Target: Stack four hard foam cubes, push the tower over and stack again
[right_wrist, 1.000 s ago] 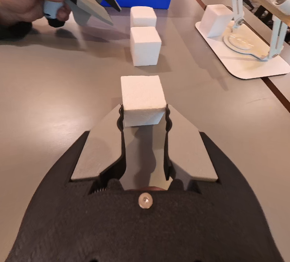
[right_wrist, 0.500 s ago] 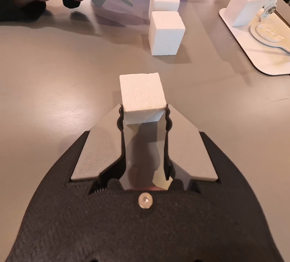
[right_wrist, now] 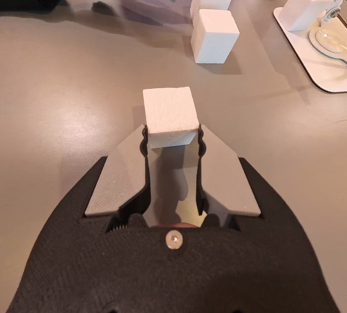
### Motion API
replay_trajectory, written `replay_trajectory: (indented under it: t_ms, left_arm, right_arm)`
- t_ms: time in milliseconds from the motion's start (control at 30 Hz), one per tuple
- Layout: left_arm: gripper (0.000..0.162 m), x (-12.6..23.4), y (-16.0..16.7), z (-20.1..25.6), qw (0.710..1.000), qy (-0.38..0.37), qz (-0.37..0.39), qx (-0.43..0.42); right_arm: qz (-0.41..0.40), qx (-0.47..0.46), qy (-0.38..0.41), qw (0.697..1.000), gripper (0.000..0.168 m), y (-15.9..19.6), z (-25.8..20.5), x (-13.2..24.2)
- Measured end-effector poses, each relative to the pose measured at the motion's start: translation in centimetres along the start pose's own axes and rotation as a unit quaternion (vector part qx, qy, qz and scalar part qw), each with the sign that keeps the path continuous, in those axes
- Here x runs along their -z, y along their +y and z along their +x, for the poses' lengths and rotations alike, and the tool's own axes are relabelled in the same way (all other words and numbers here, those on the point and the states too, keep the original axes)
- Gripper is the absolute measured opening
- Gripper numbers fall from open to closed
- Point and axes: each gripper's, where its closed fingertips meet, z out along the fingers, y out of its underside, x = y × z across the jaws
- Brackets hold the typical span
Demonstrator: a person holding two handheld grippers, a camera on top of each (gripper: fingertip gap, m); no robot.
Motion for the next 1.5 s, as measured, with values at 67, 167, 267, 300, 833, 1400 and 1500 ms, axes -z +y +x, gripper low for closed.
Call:
replay_trajectory:
  t_ms: [67,167,267,300,833,1400,1500]
  left_arm:
    - [0.048,0.0,0.0,0.0,1.000,-0.001,0.001,-0.001]
    - [0.048,0.0,0.0,-0.1,1.000,-0.001,0.001,0.001]
    - [0.048,0.0,0.0,-0.1,1.000,0.001,0.001,0.001]
    - [0.048,0.0,0.0,-0.1,1.000,-0.001,0.000,0.001]
    - [0.066,-2.8,-1.4,6.1,0.999,0.027,-0.002,0.036]
    - [0.060,-7.7,-0.8,5.5,0.996,-0.006,-0.088,0.027]
    - [0.060,-7.5,-1.0,6.4,0.996,0.030,-0.080,-0.002]
  right_arm:
    - [-0.001,-0.004,-0.002,1.000,0.051,0.0,-0.1,0.0]
    - [-0.003,-0.002,-0.002,1.000,0.052,-0.1,-0.2,-0.1]
    - [-0.003,-0.001,-0.003,1.000,0.052,-0.1,-0.3,0.0]
    - [0.000,-0.002,-0.003,1.000,0.052,-0.2,-0.3,0.0]
    - [0.086,-0.028,0.029,0.995,0.051,-2.8,1.5,2.9]
    - [0.106,-0.030,0.052,0.993,0.050,-2.8,1.8,4.0]
    - [0.106,-0.032,0.054,0.992,0.049,-2.8,1.9,4.1]
